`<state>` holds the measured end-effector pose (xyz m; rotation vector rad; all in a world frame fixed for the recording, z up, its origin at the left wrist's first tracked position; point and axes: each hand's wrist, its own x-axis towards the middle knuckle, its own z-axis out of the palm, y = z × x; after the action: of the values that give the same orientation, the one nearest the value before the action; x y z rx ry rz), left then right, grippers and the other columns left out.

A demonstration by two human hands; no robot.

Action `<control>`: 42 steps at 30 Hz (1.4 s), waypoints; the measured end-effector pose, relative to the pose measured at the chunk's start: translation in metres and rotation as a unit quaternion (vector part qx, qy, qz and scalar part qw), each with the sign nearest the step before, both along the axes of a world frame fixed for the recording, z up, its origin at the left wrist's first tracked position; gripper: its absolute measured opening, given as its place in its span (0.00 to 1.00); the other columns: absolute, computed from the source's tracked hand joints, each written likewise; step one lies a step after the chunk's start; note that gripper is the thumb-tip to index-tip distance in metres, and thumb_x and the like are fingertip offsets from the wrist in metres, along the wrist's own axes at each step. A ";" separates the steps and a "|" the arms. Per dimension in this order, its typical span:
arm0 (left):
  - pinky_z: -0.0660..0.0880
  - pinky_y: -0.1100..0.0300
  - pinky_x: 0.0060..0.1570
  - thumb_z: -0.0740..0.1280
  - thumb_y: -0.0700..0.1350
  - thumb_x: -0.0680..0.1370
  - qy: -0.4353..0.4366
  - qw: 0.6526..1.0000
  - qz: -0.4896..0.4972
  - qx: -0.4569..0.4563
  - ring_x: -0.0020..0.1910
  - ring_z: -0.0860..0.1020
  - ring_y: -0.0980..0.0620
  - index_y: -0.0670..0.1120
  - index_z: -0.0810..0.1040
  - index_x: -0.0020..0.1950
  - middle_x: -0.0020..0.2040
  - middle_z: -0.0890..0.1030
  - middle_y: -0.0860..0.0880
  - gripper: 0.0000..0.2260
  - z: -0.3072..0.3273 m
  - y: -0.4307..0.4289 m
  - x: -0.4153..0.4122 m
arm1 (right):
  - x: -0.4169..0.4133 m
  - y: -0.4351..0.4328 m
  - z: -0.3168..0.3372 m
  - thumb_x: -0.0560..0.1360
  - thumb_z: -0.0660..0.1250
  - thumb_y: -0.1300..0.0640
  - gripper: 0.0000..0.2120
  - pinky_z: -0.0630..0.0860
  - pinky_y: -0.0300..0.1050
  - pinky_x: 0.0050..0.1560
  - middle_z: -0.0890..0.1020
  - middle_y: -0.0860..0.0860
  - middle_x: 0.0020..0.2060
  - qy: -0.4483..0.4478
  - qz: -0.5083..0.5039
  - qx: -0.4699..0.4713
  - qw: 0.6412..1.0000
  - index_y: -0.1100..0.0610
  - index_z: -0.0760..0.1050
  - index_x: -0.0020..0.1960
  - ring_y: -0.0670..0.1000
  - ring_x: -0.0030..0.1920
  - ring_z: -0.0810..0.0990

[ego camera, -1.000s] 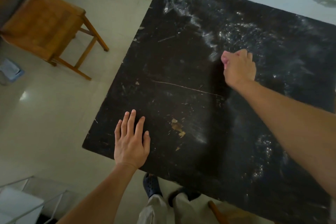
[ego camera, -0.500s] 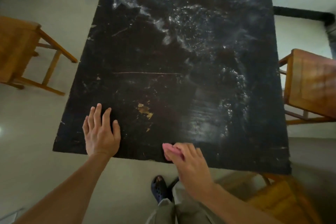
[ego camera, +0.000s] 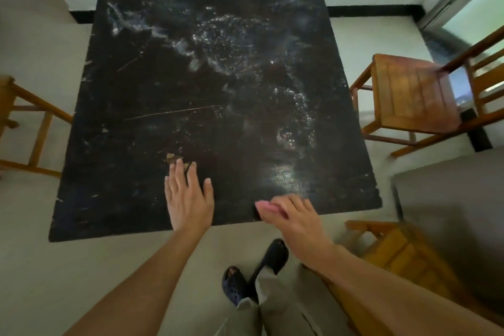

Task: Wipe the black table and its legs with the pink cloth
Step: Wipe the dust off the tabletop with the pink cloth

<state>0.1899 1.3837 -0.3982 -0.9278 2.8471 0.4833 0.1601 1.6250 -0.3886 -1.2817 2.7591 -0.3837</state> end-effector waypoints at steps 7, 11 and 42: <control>0.43 0.48 0.75 0.52 0.56 0.81 -0.008 0.999 0.013 -0.033 0.77 0.48 0.43 0.44 0.60 0.76 0.78 0.54 0.41 0.26 -0.027 0.034 -0.020 | -0.145 0.011 -0.008 0.74 0.63 0.66 0.20 0.71 0.51 0.47 0.75 0.53 0.53 0.026 -0.222 0.039 0.974 0.47 0.77 0.60 0.58 0.52 0.73; 0.44 0.46 0.76 0.52 0.56 0.81 -0.015 0.999 0.008 -0.033 0.78 0.47 0.43 0.44 0.60 0.76 0.78 0.52 0.42 0.26 -0.026 0.034 -0.017 | -0.167 -0.004 0.011 0.76 0.61 0.66 0.16 0.72 0.50 0.49 0.75 0.54 0.53 0.021 -0.277 -0.007 0.961 0.49 0.76 0.57 0.57 0.53 0.72; 0.43 0.50 0.75 0.51 0.58 0.79 -0.011 0.998 0.032 -0.051 0.77 0.51 0.44 0.46 0.65 0.73 0.77 0.57 0.42 0.26 -0.024 0.032 -0.020 | -0.314 -0.101 0.002 0.77 0.62 0.62 0.09 0.67 0.52 0.49 0.73 0.55 0.53 0.039 -0.084 0.042 0.995 0.50 0.75 0.52 0.61 0.53 0.71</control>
<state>0.1701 1.4154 -0.4221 -1.0378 2.8530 0.3336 -0.1537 1.5238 -0.3869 -1.0713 2.9248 -0.2286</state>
